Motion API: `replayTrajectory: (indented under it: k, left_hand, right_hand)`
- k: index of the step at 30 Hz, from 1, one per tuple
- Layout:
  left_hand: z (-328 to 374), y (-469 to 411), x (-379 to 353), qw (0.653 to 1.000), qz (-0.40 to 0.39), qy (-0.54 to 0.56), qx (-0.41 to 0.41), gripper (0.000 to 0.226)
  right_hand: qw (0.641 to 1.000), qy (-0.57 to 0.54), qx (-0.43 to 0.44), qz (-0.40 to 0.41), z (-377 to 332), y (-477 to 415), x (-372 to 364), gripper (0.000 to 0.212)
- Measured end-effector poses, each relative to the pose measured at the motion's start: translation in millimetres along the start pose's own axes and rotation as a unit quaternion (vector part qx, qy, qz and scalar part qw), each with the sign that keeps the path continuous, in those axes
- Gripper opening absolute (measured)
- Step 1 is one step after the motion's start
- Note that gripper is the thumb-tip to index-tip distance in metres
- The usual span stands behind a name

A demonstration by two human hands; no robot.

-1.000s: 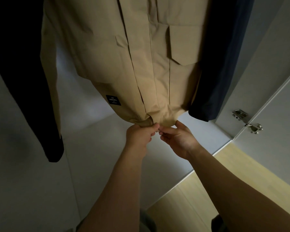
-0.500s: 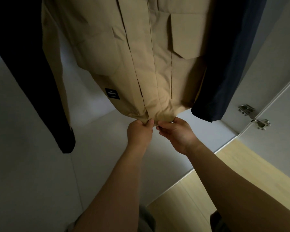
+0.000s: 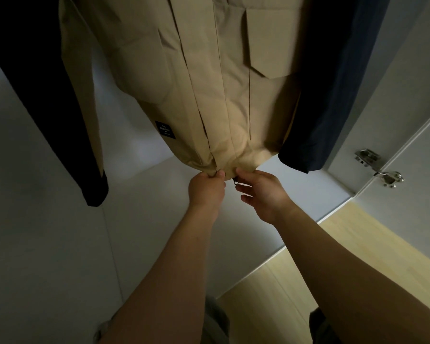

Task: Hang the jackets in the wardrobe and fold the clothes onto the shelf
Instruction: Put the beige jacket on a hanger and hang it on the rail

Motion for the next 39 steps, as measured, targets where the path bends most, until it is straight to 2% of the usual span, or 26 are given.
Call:
replayTrajectory:
  k: [5, 10, 12, 13, 15, 17, 19, 22, 23, 25, 28, 29, 30, 32, 34, 36, 39]
  left_hand:
    - [-3, 2, 4, 1.000, 0.012, 0.004, -0.005, 0.024]
    - [-17, 5, 16, 0.996, 0.042, 0.006, 0.074, 0.032]
    - [-21, 13, 29, 0.991, 0.076, -0.004, 0.113, 0.063]
    - [-16, 16, 38, 0.988, 0.097, -0.005, 0.119, 0.070]
    - [14, 10, 59, 0.986, 0.150, 0.007, 0.077, 0.054]
    - [67, 0, 83, 0.977, 0.211, 0.027, -0.003, 0.035]
    - [138, -1, 112, 0.955, 0.275, 0.042, -0.101, 0.027]
    - [254, 19, 165, 0.890, 0.361, 0.056, -0.272, 0.021]
    - [290, 28, 183, 0.865, 0.378, 0.061, -0.326, 0.020]
    - [355, 44, 222, 0.814, 0.409, 0.057, -0.408, 0.019]
    - [434, 64, 279, 0.737, 0.479, 0.022, -0.476, 0.021]
    - [454, 66, 295, 0.718, 0.497, 0.012, -0.486, 0.022]
    - [472, 66, 309, 0.709, 0.508, 0.005, -0.489, 0.025]
    - [500, 55, 331, 0.721, 0.502, -0.005, -0.478, 0.030]
    - [522, 34, 346, 0.760, 0.467, -0.022, -0.452, 0.038]
    - [538, 9, 353, 0.804, 0.404, -0.031, -0.436, 0.045]
    - [549, -28, 345, 0.863, 0.271, 0.002, -0.426, 0.047]
  right_hand:
    - [0.998, 0.038, 0.005, 0.048, -1, 2, 7, 0.027]
    - [0.961, 0.244, 0.032, 0.130, -17, 19, 12, 0.026]
    - [0.949, 0.271, 0.076, 0.145, -43, 35, 9, 0.027]
    - [0.944, 0.279, 0.101, 0.146, -61, 44, 4, 0.026]
    - [0.927, 0.303, 0.176, 0.136, -109, 68, -14, 0.025]
    - [0.898, 0.325, 0.272, 0.120, -168, 99, -39, 0.022]
    - [0.863, 0.327, 0.370, 0.106, -229, 136, -65, 0.016]
    - [0.791, 0.329, 0.502, 0.122, -309, 196, -101, 0.004]
    - [0.753, 0.339, 0.546, 0.141, -332, 219, -112, 0.005]
    - [0.656, 0.360, 0.634, 0.195, -373, 269, -135, 0.016]
    - [0.500, 0.366, 0.711, 0.333, -423, 338, -158, 0.037]
    - [0.468, 0.358, 0.712, 0.382, -439, 354, -160, 0.044]
    - [0.451, 0.356, 0.700, 0.424, -455, 366, -160, 0.051]
    - [0.451, 0.372, 0.659, 0.473, -483, 376, -159, 0.063]
    - [0.473, 0.403, 0.613, 0.488, -503, 372, -155, 0.070]
    - [0.519, 0.413, 0.576, 0.477, -517, 364, -147, 0.068]
    - [0.600, 0.388, 0.571, 0.404, -528, 352, -138, 0.051]
Point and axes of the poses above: each hand's wrist, its own y-axis away from the middle knuckle, its own x-axis out of the back of the hand, z = x × y, the point moved 10 cm from there along -y, towards the middle knuckle, and after that the axes turned 8 degrees about -x, right-handed, at the moved point
